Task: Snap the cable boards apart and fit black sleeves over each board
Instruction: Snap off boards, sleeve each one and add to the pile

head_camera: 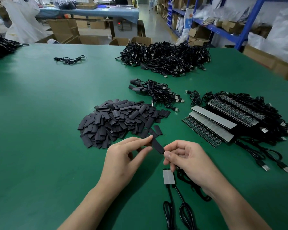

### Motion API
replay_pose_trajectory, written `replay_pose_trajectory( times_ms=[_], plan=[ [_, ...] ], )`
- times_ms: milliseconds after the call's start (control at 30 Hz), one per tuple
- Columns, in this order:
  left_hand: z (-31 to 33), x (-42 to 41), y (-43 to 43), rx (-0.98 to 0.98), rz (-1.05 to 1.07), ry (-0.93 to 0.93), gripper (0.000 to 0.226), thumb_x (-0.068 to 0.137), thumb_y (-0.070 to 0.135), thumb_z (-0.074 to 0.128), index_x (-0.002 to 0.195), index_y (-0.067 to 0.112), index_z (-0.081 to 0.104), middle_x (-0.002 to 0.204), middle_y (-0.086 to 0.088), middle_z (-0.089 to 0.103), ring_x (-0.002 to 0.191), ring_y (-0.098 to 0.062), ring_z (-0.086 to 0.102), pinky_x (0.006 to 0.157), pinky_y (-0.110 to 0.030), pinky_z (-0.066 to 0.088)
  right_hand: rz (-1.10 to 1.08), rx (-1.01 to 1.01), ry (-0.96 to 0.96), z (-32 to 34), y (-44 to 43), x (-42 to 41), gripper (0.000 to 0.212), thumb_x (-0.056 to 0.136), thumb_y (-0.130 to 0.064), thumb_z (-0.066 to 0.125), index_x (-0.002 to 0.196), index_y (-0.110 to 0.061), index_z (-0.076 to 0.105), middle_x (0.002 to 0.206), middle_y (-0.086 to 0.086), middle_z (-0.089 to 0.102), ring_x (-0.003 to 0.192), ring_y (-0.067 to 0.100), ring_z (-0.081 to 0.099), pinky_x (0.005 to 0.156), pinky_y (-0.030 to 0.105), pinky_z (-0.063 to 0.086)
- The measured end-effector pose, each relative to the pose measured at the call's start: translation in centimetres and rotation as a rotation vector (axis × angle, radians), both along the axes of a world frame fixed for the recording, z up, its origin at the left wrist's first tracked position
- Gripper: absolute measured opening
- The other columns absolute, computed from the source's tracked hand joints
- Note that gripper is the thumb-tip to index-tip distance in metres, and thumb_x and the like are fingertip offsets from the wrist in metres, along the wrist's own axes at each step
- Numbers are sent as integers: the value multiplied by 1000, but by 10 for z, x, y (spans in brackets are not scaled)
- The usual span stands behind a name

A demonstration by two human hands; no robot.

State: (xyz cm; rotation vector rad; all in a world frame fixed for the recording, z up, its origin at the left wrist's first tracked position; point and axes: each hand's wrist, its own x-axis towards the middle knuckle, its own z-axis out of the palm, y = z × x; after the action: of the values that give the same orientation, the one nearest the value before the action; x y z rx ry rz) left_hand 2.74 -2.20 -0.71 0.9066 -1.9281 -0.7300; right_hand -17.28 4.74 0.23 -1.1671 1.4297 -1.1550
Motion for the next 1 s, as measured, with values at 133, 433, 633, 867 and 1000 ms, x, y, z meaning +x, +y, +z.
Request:
replay_pose_trajectory(
  times_ms=[133, 433, 633, 867, 1000],
  plan=[
    [3, -1, 2, 62, -58, 27, 30, 90, 28, 72, 120, 29, 77, 93, 17, 75, 79, -15, 69, 63, -29, 50, -7, -4, 11, -2, 0, 1, 19, 96, -11, 72, 88, -28, 74, 79, 9, 78, 58, 13, 63, 66, 20, 53],
    [6, -2, -1, 561, -116, 446, 12, 80, 24, 78, 88, 16, 79, 81, -11, 78, 78, -23, 77, 65, -21, 56, 32, -70, 251, 6, 2, 0, 16, 90, -22, 79, 92, -37, 74, 86, -7, 76, 75, 12, 71, 76, 22, 57],
    [10, 2, -6, 654, -13, 631, 14, 79, 25, 77, 90, 16, 80, 82, -14, 78, 78, -19, 76, 69, -24, 59, 100, -52, 660, 11, 6, -17, 5, 88, -43, 74, 90, -38, 74, 97, -23, 66, 99, 0, 61, 77, 7, 38],
    [9, -2, -6, 616, -2, 535, 33, 90, 10, 75, 120, 12, 63, 93, -6, 77, 84, -19, 76, 65, -23, 57, -90, -82, 451, 9, 4, -18, 14, 99, -22, 67, 85, -23, 69, 77, -7, 75, 69, 10, 70, 70, 24, 57],
    [2, -3, 1, 240, -68, -17, 36, 88, 35, 79, 120, 30, 65, 102, 15, 67, 90, -5, 63, 77, -17, 48, -256, -140, 474, 23, -11, -27, 16, 102, -23, 62, 86, -22, 67, 75, -3, 74, 58, 16, 70, 59, 27, 57]
  ],
)
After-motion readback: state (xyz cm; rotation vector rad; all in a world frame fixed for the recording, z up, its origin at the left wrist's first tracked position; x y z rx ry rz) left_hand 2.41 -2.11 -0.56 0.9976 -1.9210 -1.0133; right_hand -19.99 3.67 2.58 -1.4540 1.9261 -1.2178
